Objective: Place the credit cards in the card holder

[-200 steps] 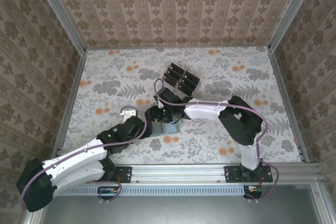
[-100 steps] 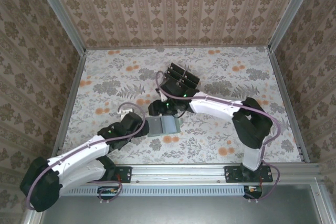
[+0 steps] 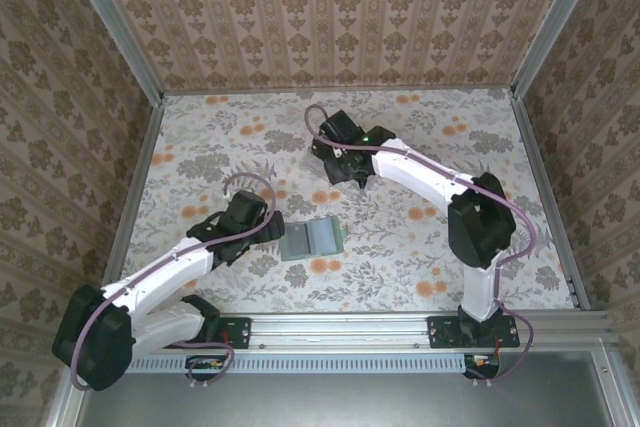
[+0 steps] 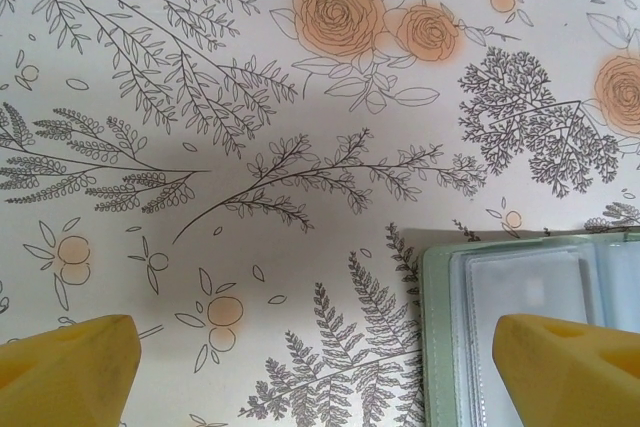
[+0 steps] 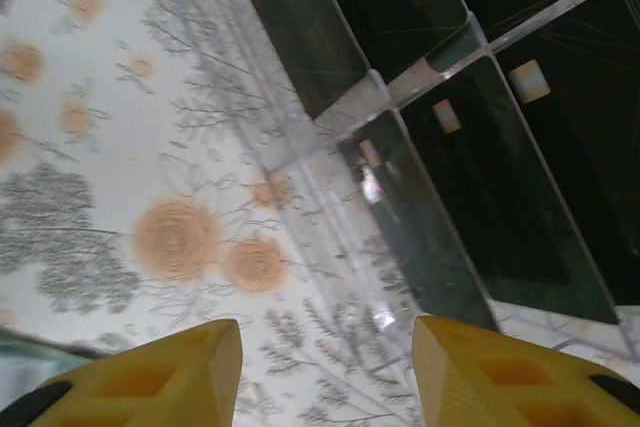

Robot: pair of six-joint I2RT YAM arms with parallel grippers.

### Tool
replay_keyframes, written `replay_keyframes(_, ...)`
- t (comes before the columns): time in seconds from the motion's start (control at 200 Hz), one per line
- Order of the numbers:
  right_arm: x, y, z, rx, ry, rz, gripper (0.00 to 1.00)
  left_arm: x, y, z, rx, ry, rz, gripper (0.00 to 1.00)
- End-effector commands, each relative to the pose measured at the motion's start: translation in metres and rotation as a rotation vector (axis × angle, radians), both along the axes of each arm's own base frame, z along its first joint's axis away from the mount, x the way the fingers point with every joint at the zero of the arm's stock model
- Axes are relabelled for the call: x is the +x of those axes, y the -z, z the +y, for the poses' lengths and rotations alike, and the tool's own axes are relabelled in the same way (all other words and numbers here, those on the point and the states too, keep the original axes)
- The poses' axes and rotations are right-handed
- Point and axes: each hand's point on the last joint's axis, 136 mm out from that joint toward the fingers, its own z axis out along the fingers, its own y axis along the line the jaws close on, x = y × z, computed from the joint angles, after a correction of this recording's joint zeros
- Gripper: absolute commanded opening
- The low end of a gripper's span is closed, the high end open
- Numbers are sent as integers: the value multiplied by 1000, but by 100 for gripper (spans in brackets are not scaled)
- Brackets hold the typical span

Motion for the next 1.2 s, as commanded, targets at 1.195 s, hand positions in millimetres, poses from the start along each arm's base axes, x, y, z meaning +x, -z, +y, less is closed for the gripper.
replay_keyframes(1.195, 26, 39, -23, -211, -82, 72, 18, 4, 4, -1, -19, 16, 18, 100)
